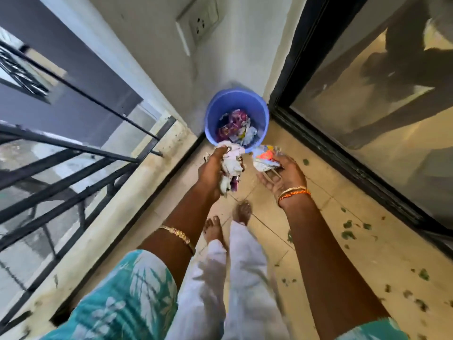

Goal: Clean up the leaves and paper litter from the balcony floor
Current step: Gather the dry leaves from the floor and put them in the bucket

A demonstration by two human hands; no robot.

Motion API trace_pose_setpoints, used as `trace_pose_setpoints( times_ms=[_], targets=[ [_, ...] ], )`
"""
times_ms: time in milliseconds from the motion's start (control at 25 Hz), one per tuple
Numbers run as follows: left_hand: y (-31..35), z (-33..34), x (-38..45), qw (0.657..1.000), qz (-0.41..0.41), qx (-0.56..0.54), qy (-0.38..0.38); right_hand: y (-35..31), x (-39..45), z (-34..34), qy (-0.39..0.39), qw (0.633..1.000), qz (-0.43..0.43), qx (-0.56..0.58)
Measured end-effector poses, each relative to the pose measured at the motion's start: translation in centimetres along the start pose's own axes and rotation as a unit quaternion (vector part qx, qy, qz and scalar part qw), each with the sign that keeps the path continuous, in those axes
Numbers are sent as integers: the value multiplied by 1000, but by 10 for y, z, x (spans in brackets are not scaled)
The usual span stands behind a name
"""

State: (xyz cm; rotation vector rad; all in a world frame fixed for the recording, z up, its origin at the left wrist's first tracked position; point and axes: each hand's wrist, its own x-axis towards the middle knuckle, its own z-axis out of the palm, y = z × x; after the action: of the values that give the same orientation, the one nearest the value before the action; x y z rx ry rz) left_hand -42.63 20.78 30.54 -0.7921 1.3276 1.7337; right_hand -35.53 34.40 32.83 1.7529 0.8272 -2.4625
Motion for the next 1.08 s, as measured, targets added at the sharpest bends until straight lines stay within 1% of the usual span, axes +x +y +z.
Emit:
trace_pose_setpoints(
  times_ms=[80, 200, 280, 320, 360, 480, 560, 680, 720, 760, 800, 840, 880, 920, 1000, 1040, 1080],
  targets=[
    [5, 1, 58, 1000, -7, 1, -14, 2, 62, 16, -7, 1000, 7, -18],
    [7, 1, 144, 1000, -16, 22, 7, 4, 147, 39, 4, 999, 16, -51],
    [6, -1, 191, 1000, -6, 17, 2, 5, 186, 51, 15, 999, 12, -37],
    [6, -3, 207, 1000, -6, 12, 3, 4, 199, 55, 9, 1000, 13, -21],
    [5, -3, 222, 1000, -15, 16, 21, 5, 213, 56, 0, 1000, 17, -12],
    [7, -2, 236, 996, -67, 31, 55, 4, 231, 55, -4, 999, 33, -16],
    [9, -1, 231, 994, -81, 14, 71, 0, 231, 53, -2, 999, 40, -10],
    [17, 6, 214, 994, -68, -4, 84, -6, 225, 47, -4, 999, 45, -18],
    [20, 11, 208, 993, -61, 16, 99, -8, 222, 44, -8, 999, 45, -24],
    [21, 15, 202, 990, -41, 59, 123, -11, 218, 42, -9, 999, 42, -32],
    [21, 18, 196, 980, -10, 122, 156, -12, 212, 40, -3, 999, 35, -42],
    [20, 18, 193, 962, 30, 195, 187, -13, 208, 38, 13, 998, 19, -51],
    [16, 18, 191, 941, 67, 266, 200, -14, 203, 35, 40, 998, -5, -57],
    [10, 18, 189, 919, 95, 326, 200, -13, 199, 32, 79, 994, -41, -61],
    [0, 23, 177, 866, 144, 444, 180, -7, 191, 16, 169, 976, -120, -59],
    [-4, 26, 170, 842, 168, 483, 172, -3, 187, 5, 201, 966, -147, -64],
    [-8, 27, 163, 830, 190, 501, 154, 3, 181, -7, 226, 958, -163, -73]
  ],
)
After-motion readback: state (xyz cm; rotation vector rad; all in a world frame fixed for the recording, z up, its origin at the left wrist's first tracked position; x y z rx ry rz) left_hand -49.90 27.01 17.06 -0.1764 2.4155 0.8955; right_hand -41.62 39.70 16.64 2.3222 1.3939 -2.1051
